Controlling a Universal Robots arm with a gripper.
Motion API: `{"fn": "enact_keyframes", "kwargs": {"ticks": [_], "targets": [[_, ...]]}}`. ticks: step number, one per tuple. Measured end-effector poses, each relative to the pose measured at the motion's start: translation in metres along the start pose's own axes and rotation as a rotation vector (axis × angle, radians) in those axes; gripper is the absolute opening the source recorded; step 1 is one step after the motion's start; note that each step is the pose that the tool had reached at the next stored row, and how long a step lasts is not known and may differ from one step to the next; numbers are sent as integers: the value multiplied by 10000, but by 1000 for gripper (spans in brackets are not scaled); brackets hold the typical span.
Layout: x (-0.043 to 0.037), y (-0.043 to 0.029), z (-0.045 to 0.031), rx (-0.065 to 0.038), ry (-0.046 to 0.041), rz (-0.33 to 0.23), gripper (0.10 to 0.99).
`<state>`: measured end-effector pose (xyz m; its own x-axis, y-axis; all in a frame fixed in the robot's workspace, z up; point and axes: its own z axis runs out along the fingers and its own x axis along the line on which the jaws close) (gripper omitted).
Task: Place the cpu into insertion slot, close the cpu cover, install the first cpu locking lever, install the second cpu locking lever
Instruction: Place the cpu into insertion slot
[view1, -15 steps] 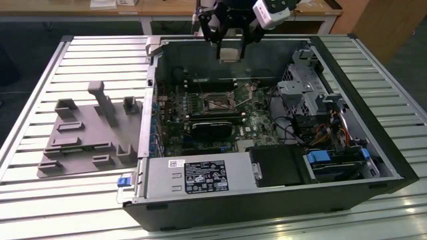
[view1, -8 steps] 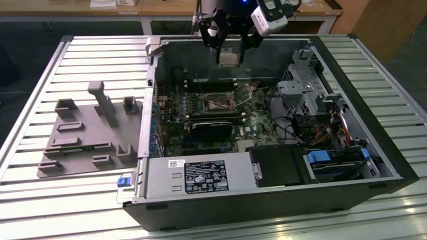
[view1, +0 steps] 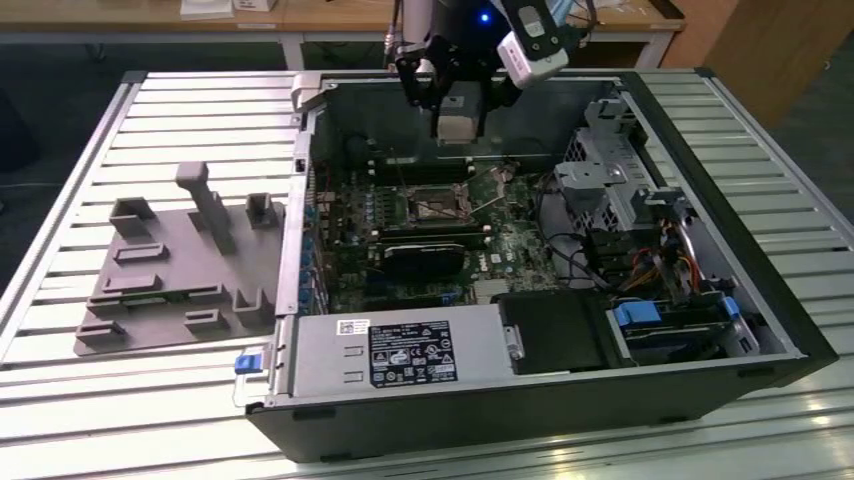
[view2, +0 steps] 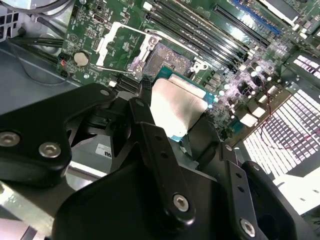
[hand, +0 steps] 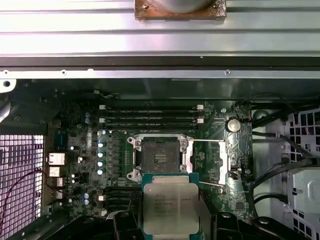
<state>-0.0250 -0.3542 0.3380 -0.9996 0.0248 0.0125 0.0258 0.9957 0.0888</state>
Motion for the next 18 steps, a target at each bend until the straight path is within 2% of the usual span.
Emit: {"fn": "enact_keyframes", "kwargs": {"ticks": [18], "targets": [[30, 9, 329, 5, -76, -7, 537]]}}
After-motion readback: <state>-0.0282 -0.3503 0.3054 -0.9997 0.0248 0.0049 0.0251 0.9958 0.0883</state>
